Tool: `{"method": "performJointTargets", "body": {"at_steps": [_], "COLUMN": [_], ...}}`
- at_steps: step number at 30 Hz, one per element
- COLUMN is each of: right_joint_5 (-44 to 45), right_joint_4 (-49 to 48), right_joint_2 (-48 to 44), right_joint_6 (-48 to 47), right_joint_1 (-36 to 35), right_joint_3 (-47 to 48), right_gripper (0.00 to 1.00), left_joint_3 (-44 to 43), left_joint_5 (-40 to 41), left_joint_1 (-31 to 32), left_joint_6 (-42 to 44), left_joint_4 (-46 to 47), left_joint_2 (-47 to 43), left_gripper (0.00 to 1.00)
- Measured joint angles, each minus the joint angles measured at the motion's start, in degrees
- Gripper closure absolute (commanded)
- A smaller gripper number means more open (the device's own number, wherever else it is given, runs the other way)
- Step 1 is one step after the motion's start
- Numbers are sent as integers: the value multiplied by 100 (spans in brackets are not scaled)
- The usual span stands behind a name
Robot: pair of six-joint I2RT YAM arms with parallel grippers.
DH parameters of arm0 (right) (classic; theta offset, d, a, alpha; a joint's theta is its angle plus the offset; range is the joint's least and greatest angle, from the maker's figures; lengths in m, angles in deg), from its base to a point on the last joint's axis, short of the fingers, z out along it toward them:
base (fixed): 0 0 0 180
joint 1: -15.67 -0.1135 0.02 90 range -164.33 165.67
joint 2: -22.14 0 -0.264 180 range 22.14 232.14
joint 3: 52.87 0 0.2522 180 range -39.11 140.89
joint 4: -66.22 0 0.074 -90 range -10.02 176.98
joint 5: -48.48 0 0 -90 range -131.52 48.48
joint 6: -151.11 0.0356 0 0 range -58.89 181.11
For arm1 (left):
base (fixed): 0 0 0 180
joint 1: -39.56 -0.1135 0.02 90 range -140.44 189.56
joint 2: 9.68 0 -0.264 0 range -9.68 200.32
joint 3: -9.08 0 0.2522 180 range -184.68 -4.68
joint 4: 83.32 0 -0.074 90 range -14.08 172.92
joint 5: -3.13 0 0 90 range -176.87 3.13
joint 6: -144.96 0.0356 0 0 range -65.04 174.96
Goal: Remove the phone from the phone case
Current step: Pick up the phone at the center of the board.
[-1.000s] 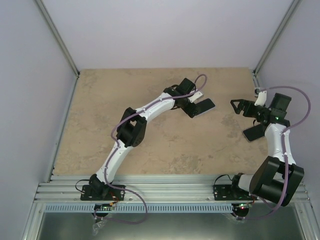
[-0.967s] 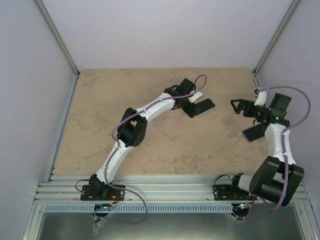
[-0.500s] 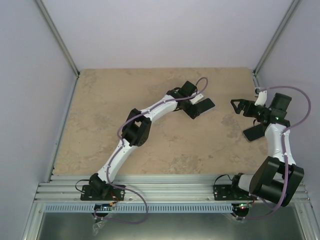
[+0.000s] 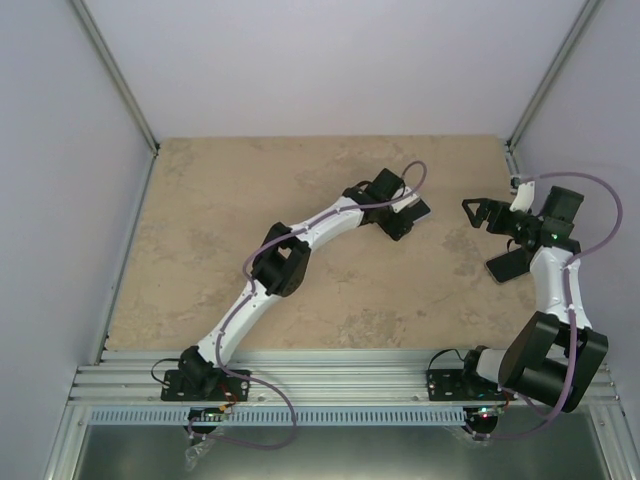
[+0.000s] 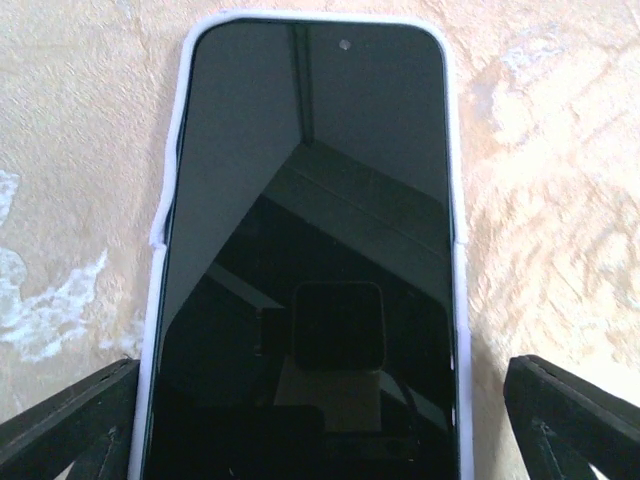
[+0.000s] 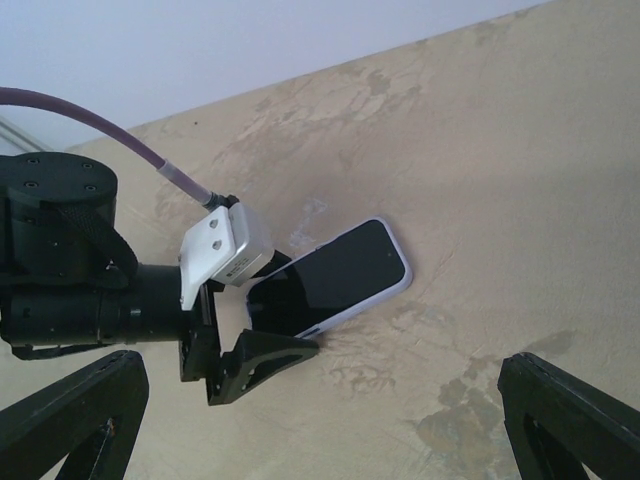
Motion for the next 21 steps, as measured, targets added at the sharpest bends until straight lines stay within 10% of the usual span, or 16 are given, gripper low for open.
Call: {"method": "performJointTargets", "body": {"at_steps": [10, 21], "right_joint_5": [2, -94], "right_joint_4": [7, -201], "right_joint_2": [81, 431], "right_joint_6": [33, 824], "right_joint_1": [2, -26], "right_joint_3": [20, 68], "right_gripper": [2, 2], "left_joint_3": [-7, 2520], "left_joint_5": [516, 570], "left_joint_1": [107, 116], "left_joint_6": [-92, -343], "left_joint_4": [98, 575], "left_joint_2": [37, -1510], "left_gripper": [34, 53]}}
